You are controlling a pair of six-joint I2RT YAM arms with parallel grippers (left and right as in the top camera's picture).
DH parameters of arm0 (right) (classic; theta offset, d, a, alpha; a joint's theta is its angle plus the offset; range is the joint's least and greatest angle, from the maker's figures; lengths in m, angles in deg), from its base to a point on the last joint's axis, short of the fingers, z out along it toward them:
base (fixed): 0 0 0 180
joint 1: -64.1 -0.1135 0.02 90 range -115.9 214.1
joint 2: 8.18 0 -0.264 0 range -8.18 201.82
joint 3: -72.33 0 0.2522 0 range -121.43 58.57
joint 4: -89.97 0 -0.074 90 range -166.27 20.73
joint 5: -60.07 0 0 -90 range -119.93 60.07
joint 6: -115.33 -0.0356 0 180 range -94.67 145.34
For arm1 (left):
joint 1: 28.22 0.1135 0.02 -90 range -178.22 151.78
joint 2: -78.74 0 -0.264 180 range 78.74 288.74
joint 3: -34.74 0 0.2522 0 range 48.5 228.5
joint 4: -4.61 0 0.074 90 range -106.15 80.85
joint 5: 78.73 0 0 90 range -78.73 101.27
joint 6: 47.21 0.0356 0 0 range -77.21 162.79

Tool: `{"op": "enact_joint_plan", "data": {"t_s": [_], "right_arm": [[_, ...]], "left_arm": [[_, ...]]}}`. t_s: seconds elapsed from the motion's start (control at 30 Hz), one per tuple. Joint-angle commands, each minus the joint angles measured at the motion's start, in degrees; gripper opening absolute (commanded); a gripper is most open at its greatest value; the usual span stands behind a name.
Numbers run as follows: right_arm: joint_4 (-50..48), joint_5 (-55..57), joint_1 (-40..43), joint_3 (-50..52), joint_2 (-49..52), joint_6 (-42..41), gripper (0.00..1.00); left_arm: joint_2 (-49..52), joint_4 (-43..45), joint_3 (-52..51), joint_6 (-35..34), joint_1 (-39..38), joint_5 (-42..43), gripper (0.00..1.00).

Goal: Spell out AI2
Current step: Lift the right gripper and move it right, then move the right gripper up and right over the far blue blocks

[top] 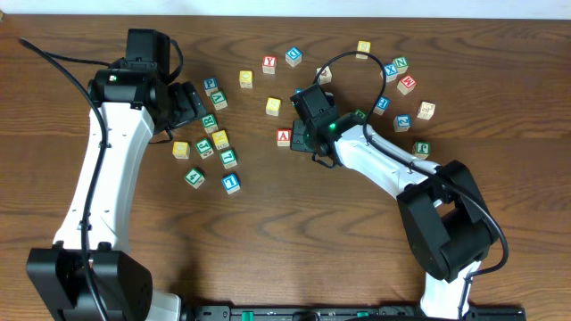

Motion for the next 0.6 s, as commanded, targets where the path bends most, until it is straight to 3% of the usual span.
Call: {"op": "enact_joint_plan", "data": {"t_s": [0.0, 0.57], "right_arm": [[-0.11, -0.81, 0.2, 0.2, 1.11, 1.31, 0.01], [-0.07, -0.26, 1.73, 0.2, 1.11, -0.31, 0.01]], "left_arm": [[0.13, -0.31, 0.5, 0.33, -0.02, -1.16, 0.98], [0.13, -0.31, 0.5, 0.33, -0.02, -1.14, 0.98]]}}
